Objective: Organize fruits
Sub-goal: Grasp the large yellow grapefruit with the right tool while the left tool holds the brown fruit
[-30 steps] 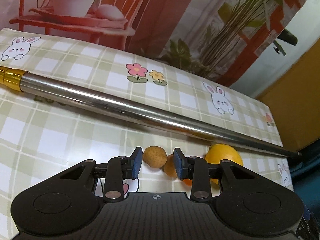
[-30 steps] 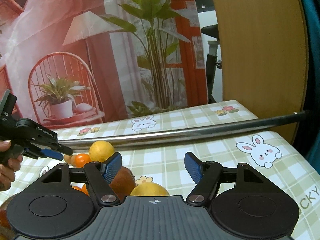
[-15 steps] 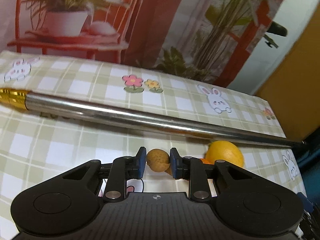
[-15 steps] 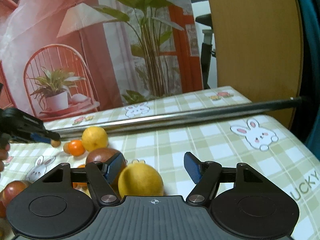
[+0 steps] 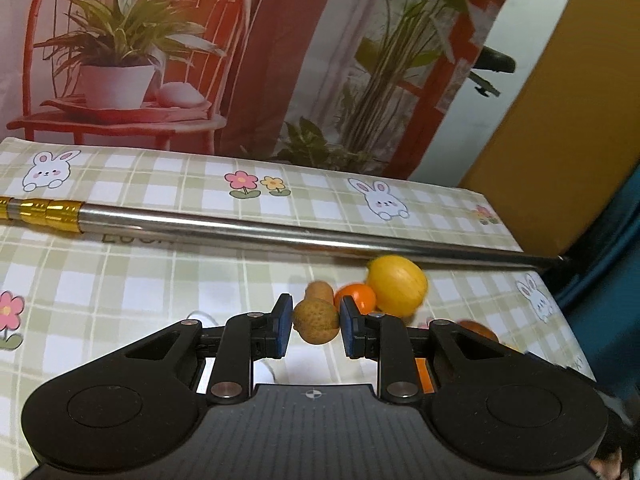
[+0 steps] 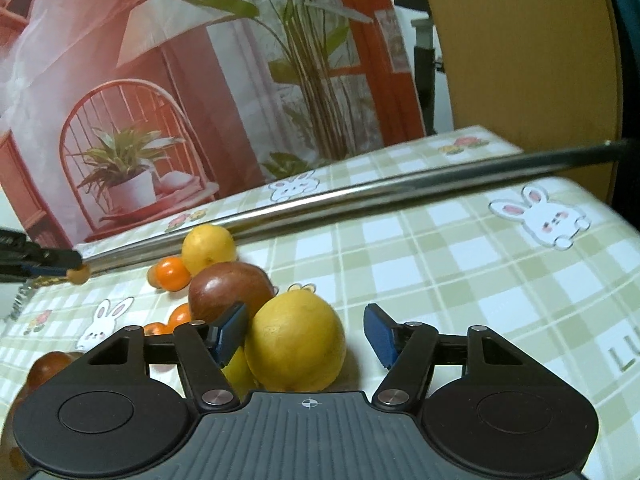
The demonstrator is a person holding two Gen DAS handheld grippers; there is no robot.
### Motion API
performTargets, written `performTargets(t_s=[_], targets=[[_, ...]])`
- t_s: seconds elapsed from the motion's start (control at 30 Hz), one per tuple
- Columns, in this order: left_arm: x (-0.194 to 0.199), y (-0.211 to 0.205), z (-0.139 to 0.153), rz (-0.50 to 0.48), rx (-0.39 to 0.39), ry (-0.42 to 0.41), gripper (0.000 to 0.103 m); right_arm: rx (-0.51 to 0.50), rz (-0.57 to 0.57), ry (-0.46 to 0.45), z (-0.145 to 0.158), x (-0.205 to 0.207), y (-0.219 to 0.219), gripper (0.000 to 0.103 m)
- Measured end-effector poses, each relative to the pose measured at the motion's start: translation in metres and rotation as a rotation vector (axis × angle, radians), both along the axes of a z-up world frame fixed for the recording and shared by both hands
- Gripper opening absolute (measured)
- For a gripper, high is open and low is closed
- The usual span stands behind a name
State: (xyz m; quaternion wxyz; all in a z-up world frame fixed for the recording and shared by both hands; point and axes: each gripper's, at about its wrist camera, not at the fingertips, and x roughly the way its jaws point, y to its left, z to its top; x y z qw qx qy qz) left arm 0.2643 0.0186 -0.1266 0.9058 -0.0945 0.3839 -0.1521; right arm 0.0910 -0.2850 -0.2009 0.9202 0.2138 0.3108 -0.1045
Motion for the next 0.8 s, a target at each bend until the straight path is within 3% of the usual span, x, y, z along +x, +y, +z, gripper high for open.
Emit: performTargets(t_s=[0.1,0.57,0.8], targets=[[-0.015,0.006,0.003,-0.011,-0.001,-0.007,0.027,0.035,0.013,0.004,-0.004,0.002,0.001,0.052],[-0.078,0.028,-0.006,-0.031,0.054,-0.008,0.027,0.067,0.001,-0.005,-0.008,-0.002,-0.002,0.052],[-0.091,0.03,-0.024,-0.038,0.054,0.045,0.027,0.06,-0.002,-0.008,-0.008,-0.003,-0.001,0.051]])
